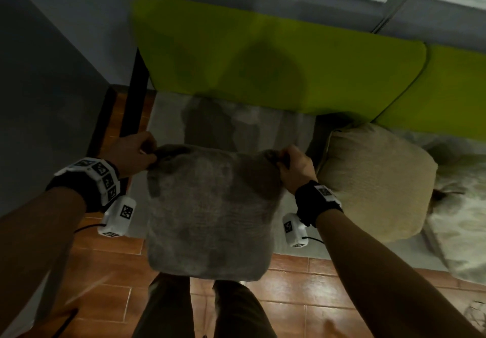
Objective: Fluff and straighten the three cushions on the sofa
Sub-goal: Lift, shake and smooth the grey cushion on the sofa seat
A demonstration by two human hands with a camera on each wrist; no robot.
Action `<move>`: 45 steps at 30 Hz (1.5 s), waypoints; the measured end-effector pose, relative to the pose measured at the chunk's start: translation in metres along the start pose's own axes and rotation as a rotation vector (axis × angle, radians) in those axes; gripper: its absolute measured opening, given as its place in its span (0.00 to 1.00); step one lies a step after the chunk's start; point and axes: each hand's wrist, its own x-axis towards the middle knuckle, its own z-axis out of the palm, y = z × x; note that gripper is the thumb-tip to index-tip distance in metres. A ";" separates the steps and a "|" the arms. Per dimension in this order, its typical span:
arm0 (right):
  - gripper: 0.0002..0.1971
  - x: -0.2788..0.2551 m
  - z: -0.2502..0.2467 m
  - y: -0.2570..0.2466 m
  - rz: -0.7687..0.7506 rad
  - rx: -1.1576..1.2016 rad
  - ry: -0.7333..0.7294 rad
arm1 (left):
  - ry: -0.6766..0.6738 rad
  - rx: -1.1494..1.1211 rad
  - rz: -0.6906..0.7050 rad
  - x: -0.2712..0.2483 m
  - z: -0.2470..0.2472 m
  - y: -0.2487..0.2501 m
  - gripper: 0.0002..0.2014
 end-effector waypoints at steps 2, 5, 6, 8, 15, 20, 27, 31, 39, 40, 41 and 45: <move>0.11 -0.003 0.001 0.003 -0.077 0.103 -0.016 | 0.017 -0.027 -0.015 -0.002 0.000 -0.004 0.11; 0.20 -0.007 -0.001 -0.001 -0.110 0.206 0.007 | 0.028 -0.015 -0.008 -0.004 0.002 -0.009 0.13; 0.19 -0.007 0.000 0.000 -0.093 0.218 0.022 | 0.037 -0.004 0.002 -0.006 0.002 -0.010 0.14; 0.16 -0.005 -0.002 0.002 0.045 0.255 0.018 | 0.067 -0.019 0.013 -0.006 0.000 -0.010 0.16; 0.13 0.000 -0.016 -0.001 0.434 0.581 -0.279 | 0.125 -0.061 0.003 -0.010 0.000 -0.001 0.14; 0.13 -0.008 -0.024 -0.007 0.425 0.597 -0.506 | 0.067 -0.044 -0.003 -0.014 0.006 0.001 0.12; 0.09 -0.008 -0.025 -0.016 0.181 0.329 -0.323 | 0.077 -0.087 -0.031 -0.015 0.010 -0.003 0.09; 0.12 -0.008 -0.027 -0.020 0.184 0.327 -0.367 | 0.066 -0.108 -0.048 -0.014 0.004 -0.005 0.11; 0.02 -0.015 -0.023 -0.022 -0.071 -0.310 -0.116 | 0.118 -0.054 0.002 -0.018 -0.002 0.008 0.15; 0.03 -0.018 -0.021 -0.022 -0.131 -0.348 -0.112 | 0.121 -0.060 0.005 -0.019 -0.002 0.008 0.15; 0.04 -0.020 -0.016 -0.020 -0.173 -0.343 -0.102 | 0.124 -0.069 0.008 -0.019 -0.002 0.008 0.15; 0.09 -0.010 -0.015 -0.014 -0.044 -0.090 -0.050 | 0.134 -0.061 0.015 -0.022 -0.002 0.013 0.14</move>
